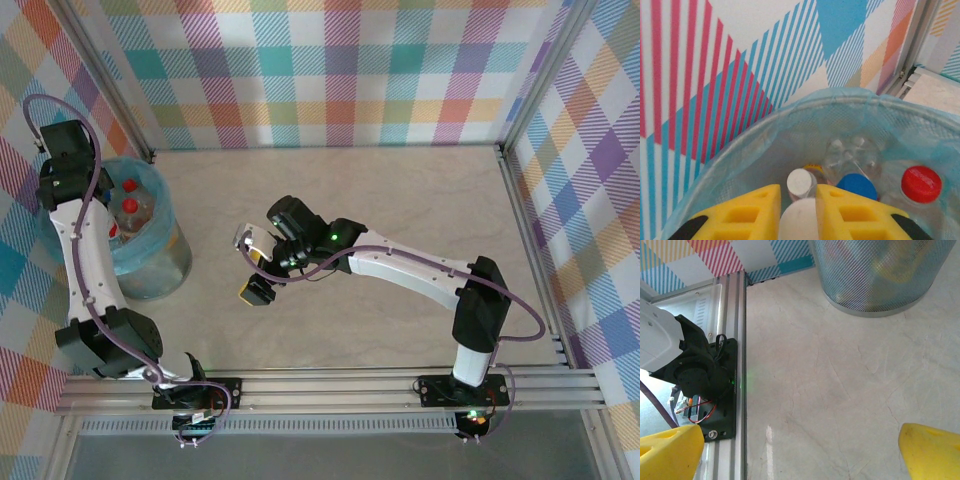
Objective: Put the plastic bottles in the bin
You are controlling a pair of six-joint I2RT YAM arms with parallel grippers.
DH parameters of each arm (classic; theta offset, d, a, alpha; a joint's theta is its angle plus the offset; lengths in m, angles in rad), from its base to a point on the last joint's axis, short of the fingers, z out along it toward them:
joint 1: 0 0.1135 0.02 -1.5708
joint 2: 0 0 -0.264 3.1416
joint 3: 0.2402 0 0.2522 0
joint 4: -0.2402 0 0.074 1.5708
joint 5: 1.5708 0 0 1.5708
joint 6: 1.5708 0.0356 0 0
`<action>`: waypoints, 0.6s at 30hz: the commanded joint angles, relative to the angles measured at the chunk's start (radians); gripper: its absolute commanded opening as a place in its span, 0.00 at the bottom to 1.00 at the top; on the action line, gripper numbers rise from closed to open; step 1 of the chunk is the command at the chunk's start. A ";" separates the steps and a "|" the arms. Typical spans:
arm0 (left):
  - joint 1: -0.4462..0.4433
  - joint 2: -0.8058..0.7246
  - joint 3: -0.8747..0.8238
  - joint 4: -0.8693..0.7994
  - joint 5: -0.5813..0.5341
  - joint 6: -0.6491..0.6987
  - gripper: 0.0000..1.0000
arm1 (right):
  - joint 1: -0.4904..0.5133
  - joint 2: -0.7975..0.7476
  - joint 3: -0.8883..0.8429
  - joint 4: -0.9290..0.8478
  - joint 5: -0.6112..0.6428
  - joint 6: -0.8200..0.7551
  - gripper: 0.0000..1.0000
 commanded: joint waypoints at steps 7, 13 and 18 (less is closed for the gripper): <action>0.002 0.207 0.015 -0.111 -0.033 -0.015 0.30 | 0.009 0.012 0.036 -0.030 -0.024 0.007 1.00; 0.002 0.212 -0.010 -0.084 -0.034 -0.031 0.30 | 0.010 0.018 0.050 -0.046 -0.020 0.002 1.00; 0.002 0.140 -0.024 -0.056 -0.004 -0.058 0.34 | 0.009 0.023 0.058 -0.042 -0.026 0.004 1.00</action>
